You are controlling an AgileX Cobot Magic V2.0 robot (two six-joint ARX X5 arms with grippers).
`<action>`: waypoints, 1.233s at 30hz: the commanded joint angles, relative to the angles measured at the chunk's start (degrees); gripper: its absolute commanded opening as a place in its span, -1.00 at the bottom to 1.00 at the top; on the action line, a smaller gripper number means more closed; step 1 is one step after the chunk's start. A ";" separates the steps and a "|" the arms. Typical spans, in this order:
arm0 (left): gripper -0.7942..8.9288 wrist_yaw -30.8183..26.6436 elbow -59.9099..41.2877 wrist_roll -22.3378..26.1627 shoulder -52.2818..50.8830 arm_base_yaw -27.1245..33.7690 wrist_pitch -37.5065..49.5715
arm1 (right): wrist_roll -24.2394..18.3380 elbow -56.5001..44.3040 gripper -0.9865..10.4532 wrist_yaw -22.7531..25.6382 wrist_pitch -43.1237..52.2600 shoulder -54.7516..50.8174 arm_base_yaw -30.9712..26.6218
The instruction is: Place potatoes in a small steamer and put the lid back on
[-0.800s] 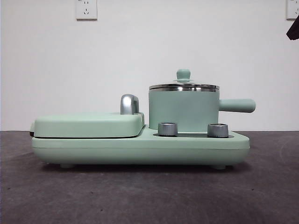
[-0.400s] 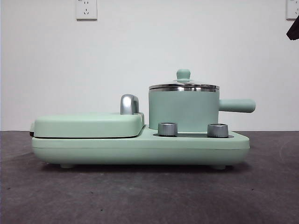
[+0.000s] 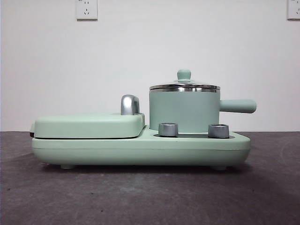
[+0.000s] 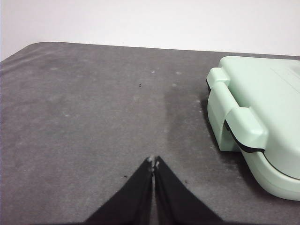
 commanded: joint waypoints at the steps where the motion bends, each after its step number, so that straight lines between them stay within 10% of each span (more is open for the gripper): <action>1: -0.82 0.02 -1.14 0.33 -0.11 0.15 -0.13 | -0.13 -6.54 -0.80 0.24 3.87 -5.03 -3.65; 37: -0.82 0.02 -1.09 0.33 -0.11 0.15 -0.44 | 3.19 -13.44 -0.80 -1.27 -0.07 -14.95 -7.48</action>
